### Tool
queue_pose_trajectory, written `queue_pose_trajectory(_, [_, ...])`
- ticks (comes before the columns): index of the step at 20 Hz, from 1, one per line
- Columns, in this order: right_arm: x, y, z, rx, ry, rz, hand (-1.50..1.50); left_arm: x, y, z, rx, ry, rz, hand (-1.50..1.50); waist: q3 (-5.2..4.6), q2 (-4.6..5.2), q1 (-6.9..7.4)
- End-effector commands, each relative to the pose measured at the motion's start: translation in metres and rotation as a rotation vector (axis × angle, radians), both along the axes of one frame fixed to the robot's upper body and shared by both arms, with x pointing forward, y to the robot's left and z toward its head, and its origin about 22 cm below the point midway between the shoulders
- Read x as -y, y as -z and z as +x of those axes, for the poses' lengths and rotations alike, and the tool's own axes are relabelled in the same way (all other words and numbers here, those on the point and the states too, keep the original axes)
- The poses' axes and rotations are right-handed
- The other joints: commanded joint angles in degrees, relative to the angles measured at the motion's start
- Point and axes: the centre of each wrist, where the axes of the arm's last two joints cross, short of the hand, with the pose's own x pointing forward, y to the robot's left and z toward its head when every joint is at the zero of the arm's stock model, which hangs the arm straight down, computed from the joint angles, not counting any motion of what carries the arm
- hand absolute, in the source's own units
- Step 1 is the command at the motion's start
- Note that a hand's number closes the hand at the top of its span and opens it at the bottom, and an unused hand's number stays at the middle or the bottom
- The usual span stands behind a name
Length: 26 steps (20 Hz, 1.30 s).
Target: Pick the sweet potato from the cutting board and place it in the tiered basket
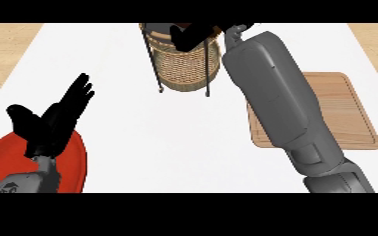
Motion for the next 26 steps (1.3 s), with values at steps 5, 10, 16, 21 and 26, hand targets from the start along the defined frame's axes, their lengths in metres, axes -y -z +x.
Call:
queue_pose_trajectory(5, [-0.003,0.053,0.01,0.074,0.106,0.103,1.5,-0.014,-0.012,0.009,0.017,0.01,0.01,0.0,-0.38,1.68,1.05])
queue_pose_trajectory(10, [-0.026,0.04,0.017,0.065,0.068,0.112,-1.5,-0.006,-0.01,0.008,0.014,0.018,0.003,0.0,-0.41,1.66,1.68])
queue_pose_trajectory(16, [-0.03,0.037,0.03,0.072,0.073,0.115,-1.5,-0.01,0.001,0.004,0.013,0.017,-0.012,0.0,-0.42,1.83,2.25])
queue_pose_trajectory(21, [-0.02,0.034,0.037,0.027,0.104,0.31,-1.5,-0.005,0.006,-0.009,0.012,0.029,0.013,0.0,-0.39,1.87,2.18])
queue_pose_trajectory(26, [-0.012,0.021,0.039,-0.028,0.109,0.556,-1.5,0.002,0.017,-0.004,-0.003,0.0,-0.012,0.0,-0.38,1.61,1.16])
